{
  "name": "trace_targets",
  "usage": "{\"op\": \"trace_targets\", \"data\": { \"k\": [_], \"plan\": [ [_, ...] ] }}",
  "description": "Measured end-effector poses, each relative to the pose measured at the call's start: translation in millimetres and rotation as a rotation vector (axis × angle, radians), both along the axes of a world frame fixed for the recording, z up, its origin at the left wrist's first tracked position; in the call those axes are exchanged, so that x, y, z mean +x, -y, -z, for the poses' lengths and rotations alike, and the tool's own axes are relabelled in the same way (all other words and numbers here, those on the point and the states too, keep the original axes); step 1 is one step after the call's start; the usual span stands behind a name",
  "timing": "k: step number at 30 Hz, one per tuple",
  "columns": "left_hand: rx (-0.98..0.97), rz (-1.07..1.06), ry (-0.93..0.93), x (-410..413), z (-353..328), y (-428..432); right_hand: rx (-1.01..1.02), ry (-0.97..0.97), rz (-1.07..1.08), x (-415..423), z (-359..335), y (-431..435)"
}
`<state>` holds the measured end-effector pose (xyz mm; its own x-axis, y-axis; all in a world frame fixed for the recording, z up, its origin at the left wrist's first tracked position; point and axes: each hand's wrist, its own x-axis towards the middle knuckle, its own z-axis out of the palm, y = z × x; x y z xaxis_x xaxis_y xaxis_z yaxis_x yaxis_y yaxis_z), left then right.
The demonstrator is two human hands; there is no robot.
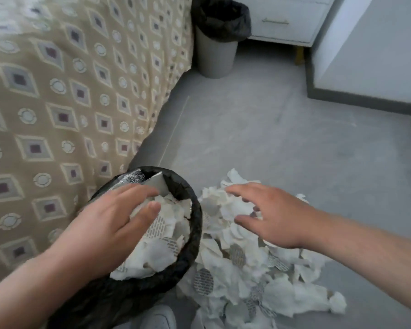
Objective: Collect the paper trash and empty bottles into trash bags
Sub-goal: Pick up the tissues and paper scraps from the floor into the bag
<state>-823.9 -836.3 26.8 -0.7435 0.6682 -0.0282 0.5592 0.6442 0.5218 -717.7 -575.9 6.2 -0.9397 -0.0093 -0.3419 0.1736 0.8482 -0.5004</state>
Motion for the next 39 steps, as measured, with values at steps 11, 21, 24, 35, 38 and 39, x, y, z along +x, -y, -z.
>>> {"op": "trace_targets", "data": {
  "k": [11,21,24,35,38,39],
  "plan": [
    [-0.664,0.564,0.23,38,95,-198,-0.267,0.156,0.736,91,99,-106],
    [-0.922,0.955,-0.03,69,201,-207,-0.177,0.354,0.724,126,165,-135],
    [-0.928,0.978,-0.059,81,213,-201,-0.143,0.395,0.668,129,180,-131],
    [-0.836,0.978,0.002,86,231,-181,0.116,0.295,0.34,98,220,-113],
    [-0.791,0.94,0.03,85,229,-183,0.166,0.294,0.322,74,228,-109],
    [-0.779,0.929,0.036,84,229,-183,0.163,0.305,0.329,66,231,-107]
  ]
}}
